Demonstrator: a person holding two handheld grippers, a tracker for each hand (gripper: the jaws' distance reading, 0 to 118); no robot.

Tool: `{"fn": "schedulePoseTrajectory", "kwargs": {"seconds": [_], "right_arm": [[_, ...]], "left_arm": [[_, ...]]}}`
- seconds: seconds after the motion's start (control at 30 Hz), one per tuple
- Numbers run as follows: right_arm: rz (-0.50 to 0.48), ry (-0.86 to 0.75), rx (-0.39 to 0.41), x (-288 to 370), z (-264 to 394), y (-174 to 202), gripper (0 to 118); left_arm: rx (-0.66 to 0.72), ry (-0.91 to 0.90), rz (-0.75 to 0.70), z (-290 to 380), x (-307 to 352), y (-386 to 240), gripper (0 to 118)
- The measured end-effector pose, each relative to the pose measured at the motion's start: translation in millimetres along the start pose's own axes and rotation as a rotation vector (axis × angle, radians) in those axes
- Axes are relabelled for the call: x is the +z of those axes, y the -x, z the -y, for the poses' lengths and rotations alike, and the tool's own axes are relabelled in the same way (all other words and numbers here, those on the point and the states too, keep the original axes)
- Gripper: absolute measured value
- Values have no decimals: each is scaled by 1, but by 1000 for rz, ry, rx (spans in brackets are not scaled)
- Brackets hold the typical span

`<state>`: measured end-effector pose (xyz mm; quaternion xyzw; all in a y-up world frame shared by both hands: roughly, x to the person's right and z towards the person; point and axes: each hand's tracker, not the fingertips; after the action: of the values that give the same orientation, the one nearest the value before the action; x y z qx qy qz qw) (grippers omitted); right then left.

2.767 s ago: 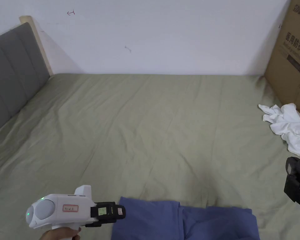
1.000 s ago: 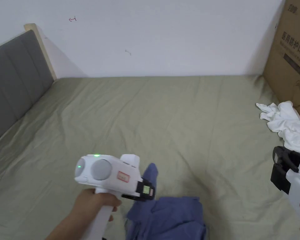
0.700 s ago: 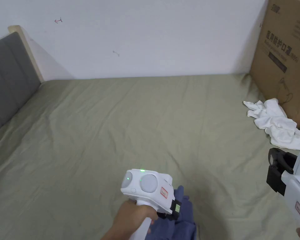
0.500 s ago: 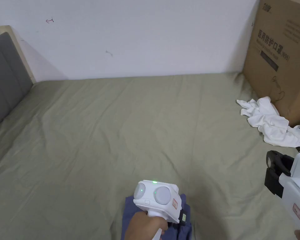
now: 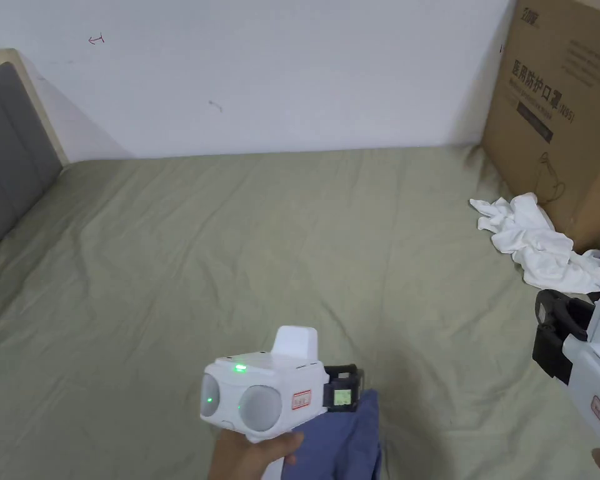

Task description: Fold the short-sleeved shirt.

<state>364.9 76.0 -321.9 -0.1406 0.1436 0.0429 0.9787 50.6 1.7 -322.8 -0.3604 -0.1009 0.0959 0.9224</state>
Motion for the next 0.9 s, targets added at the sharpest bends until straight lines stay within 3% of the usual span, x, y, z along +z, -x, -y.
{"fn": "schedulePoseTrajectory", "kwargs": {"seconds": [0.17,0.2,0.3,0.33,0.53,0.9], "right_arm": [[1,-3,-8,2,-1,1,0],[1,-3,-10,2,0,0,0],[3,1,-10,2,1,0,0],[4,3,-10,2,2,0,0],[12,14,-11,4,5,-3,0],[41,45,2,7,11,-17,0]], "left_arm": [[-47,-116,-111,20,9,22,72],[-44,-136,-116,26,9,27,63],[-14,-130,-127,40,-3,38,8],[-10,-135,-129,46,-8,39,1],[2,-98,-139,81,-39,31,0],[-122,35,-36,129,-96,-34,0]]}}
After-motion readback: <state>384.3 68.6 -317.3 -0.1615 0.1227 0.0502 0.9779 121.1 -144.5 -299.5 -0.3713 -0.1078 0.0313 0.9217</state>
